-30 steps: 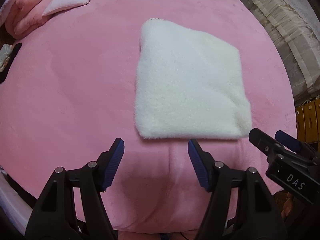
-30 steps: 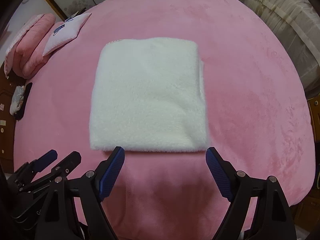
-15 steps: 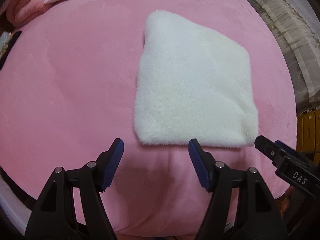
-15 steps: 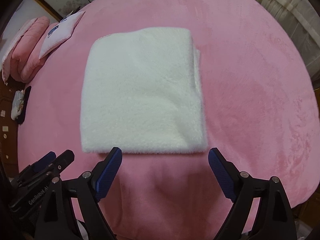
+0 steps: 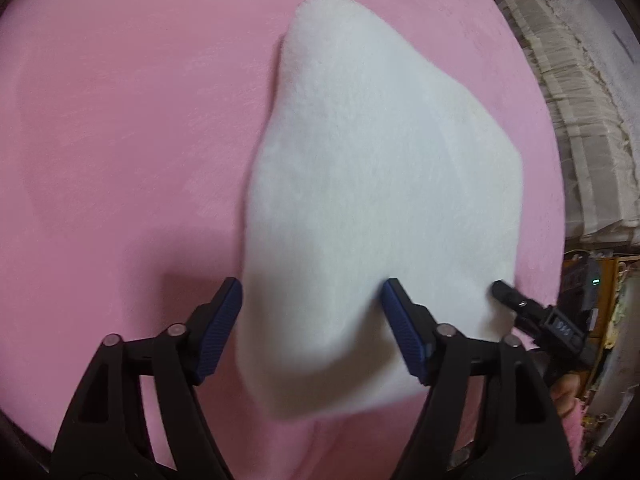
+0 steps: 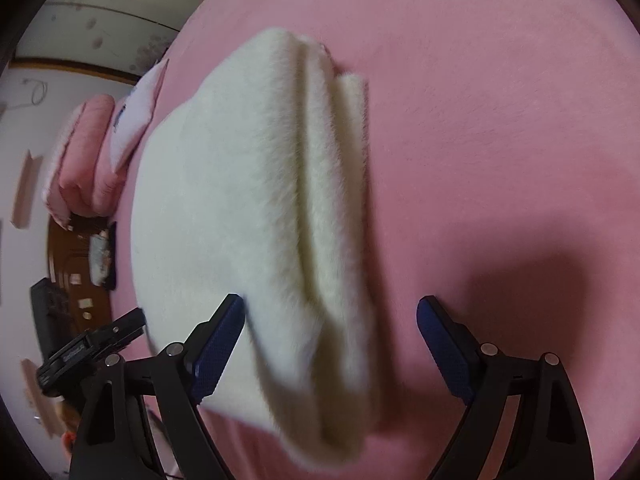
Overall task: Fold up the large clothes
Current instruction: 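Grasp the folded square's edge with the left tool while the right tool grasps beside it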
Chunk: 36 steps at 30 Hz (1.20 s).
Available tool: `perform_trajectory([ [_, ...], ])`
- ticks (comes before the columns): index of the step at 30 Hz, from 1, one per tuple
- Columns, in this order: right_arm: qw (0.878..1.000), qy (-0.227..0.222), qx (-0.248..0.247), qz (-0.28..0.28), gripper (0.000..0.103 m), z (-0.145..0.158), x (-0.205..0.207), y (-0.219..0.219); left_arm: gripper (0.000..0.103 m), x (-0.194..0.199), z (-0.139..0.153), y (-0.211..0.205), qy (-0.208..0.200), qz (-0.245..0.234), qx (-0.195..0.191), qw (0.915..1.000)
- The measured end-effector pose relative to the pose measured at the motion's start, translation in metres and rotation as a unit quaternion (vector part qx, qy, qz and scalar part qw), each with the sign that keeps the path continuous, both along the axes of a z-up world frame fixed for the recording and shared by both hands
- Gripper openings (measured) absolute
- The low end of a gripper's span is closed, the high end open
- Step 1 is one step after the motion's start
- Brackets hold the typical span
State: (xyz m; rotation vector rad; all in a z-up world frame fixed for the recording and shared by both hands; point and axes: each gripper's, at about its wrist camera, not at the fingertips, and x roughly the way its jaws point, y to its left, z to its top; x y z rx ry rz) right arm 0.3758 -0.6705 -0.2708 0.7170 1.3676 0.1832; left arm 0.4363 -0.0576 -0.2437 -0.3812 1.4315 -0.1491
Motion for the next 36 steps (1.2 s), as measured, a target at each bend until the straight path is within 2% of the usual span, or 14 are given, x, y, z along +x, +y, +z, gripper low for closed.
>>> perform_trajectory([
  [1, 1.0, -0.002, 0.023, -0.002, 0.089, -0.009, 0.005, 0.0, 0.076, 0.006, -0.003, 0.001, -0.004, -0.001, -0.016, 0.9999],
  [4, 0.997, -0.012, 0.072, -0.01, 0.089, -0.028, 0.016, -0.001, 0.087, 0.026, -0.017, 0.001, -0.007, 0.0, -0.031, 0.9995],
  [7, 0.993, -0.026, 0.112, -0.014, 0.079, -0.038, 0.027, 0.0, 0.095, 0.038, -0.031, 0.001, -0.004, 0.008, -0.047, 0.9988],
  [9, 0.992, -0.024, 0.125, -0.012, 0.077, -0.043, 0.037, -0.001, 0.096, 0.043, -0.039, 0.001, -0.006, 0.013, -0.052, 0.9985],
  [12, 0.991, -0.025, 0.133, -0.01, 0.072, -0.045, 0.041, 0.0, 0.095, 0.044, -0.046, 0.003, -0.011, 0.021, -0.065, 0.9976],
  [14, 0.989, -0.031, 0.143, -0.011, 0.056, -0.043, 0.042, 0.0, 0.088, 0.041, -0.048, 0.005, -0.012, 0.021, -0.061, 0.9978],
  [15, 0.989, -0.036, 0.142, -0.012, 0.053, -0.041, 0.038, 0.002, 0.081, 0.034, -0.048, 0.006, -0.013, 0.024, -0.058, 0.998],
  [17, 0.99, -0.047, 0.129, -0.01, 0.044, -0.03, 0.034, 0.005, 0.072, 0.032, -0.041, 0.0, -0.019, 0.029, -0.044, 0.9984],
  [19, 0.993, -0.056, 0.101, -0.005, 0.041, -0.014, 0.034, 0.013, 0.064, 0.027, -0.032, -0.006, -0.035, 0.029, -0.023, 0.9987],
  [22, 0.996, -0.073, 0.051, 0.024, 0.038, 0.013, 0.037, 0.03, 0.059, 0.017, -0.018, -0.014, -0.047, 0.035, -0.013, 0.9982],
  [27, 0.992, -0.101, 0.006, 0.076, 0.038, 0.061, 0.036, 0.06, 0.056, -0.001, 0.011, 0.0, -0.044, 0.035, -0.029, 0.998],
  [32, 0.99, -0.099, 0.002, 0.103, 0.037, 0.092, 0.025, 0.11, 0.055, -0.024, 0.045, 0.057, -0.049, 0.046, -0.026, 0.9974],
  [36, 0.987, -0.102, 0.012, 0.122, 0.037, 0.109, 0.018, 0.19, 0.055, -0.043, 0.076, 0.129, -0.05, 0.067, -0.002, 0.9965],
])
